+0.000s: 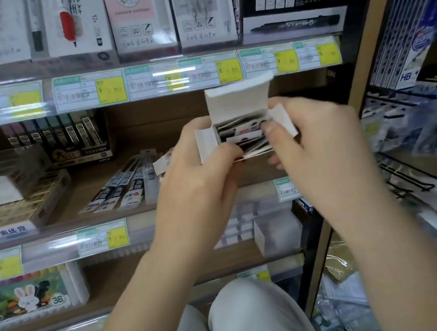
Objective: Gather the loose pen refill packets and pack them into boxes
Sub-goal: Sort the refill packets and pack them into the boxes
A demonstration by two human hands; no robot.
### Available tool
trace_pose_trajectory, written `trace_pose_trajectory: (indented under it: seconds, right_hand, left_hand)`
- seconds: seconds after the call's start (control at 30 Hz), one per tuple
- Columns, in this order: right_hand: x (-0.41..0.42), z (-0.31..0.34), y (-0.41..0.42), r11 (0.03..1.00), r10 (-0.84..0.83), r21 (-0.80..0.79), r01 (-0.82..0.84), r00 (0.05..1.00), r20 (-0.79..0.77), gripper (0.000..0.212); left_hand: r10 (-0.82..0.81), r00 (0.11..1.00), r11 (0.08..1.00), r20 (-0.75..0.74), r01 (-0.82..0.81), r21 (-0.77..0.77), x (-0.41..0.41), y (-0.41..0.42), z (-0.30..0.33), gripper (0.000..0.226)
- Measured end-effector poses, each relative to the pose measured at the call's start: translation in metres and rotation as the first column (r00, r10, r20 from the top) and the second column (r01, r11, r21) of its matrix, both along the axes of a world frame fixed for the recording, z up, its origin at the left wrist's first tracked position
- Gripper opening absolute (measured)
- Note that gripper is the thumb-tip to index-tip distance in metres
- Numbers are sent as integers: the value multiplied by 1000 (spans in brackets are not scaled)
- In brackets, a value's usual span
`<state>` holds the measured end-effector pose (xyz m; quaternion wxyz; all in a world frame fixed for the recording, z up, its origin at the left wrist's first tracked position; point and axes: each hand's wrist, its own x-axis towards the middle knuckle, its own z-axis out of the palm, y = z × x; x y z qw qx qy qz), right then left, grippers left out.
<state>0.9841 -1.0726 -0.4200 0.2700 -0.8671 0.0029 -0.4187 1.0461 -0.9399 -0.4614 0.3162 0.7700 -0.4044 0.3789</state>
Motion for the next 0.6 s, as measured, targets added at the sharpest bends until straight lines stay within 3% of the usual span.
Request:
trace_pose_trajectory:
  seconds: [0.13,0.2,0.27,0.37,0.43,0.5,0.6]
  right_hand:
    - [31,-33,-3,966,-233,-89,243,966,108,9]
    - [45,-47,-7,935,-325,-112,336,940,105,12]
    - [58,-57,-11,910,-390,-136,393,920,48,19]
    - [72,-66,-16,900,-428,-154,407,893,-138,25]
    - [76,-68,-21,917,-398,-115,382,885,-242,22]
    - [76,-71,-23,954,-289,-27,300,889,-356,22]
    - [74,-72,-24,982,-109,82,172,862,-496,45]
  left_hand:
    - [-56,969,984,-242,95,150,19,-6,-11,29]
    - [-123,915,966,-384,199,167,18,-4,-11,35]
    - [-135,871,966,-473,222,133,12,-1,-7,27]
    - [-35,859,998,-510,60,33,18,10,0,15]
    - [194,859,981,-473,-178,78,40,21,5,18]
    - [431,749,902,-503,-345,260,80,37,3,29]
    - [683,418,731,-600,-396,556,139,58,-11,76]
